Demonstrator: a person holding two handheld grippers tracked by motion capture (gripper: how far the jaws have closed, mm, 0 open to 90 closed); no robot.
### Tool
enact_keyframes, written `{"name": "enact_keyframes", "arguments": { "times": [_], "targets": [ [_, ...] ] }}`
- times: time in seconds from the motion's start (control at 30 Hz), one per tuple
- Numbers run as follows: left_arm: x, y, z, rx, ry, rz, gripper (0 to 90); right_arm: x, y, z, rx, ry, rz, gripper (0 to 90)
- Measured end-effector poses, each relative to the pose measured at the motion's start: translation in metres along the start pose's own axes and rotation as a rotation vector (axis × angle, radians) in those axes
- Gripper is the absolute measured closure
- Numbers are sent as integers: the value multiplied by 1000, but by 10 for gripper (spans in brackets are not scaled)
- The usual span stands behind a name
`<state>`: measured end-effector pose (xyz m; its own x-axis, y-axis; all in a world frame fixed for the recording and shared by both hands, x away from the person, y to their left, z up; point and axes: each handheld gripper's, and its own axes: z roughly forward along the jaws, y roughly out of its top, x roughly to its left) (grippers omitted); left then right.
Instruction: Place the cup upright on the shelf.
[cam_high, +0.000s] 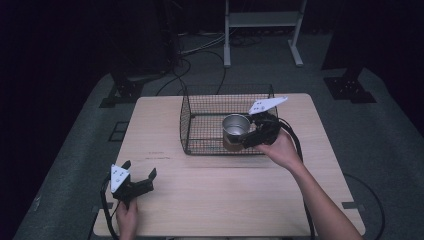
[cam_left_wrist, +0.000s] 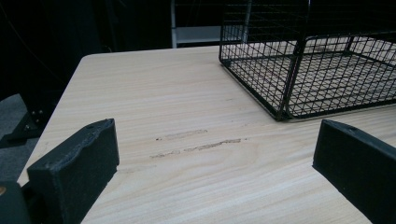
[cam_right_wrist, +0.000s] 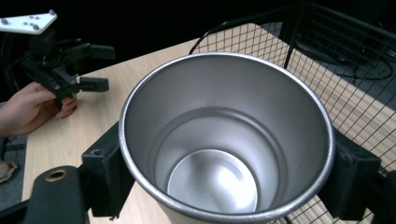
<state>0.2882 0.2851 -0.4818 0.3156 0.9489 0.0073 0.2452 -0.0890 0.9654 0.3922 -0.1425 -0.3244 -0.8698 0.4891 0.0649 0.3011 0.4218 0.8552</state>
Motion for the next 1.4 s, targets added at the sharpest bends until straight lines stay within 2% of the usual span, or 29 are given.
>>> {"name": "enact_keyframes", "arguments": {
  "times": [0.53, 1.03, 1.4],
  "targets": [
    [0, 0, 0, -1, -1, -4, 0, -13, 21, 11, 12, -4, -4, 179],
    [0, 0, 0, 4, -2, 1, 0, -30, 52, 22, 18, -25, -9, 179],
    [0, 0, -1, 3, -5, -5, 0, -39, 64, 30, 26, -35, -6, 179]
  ]
}}
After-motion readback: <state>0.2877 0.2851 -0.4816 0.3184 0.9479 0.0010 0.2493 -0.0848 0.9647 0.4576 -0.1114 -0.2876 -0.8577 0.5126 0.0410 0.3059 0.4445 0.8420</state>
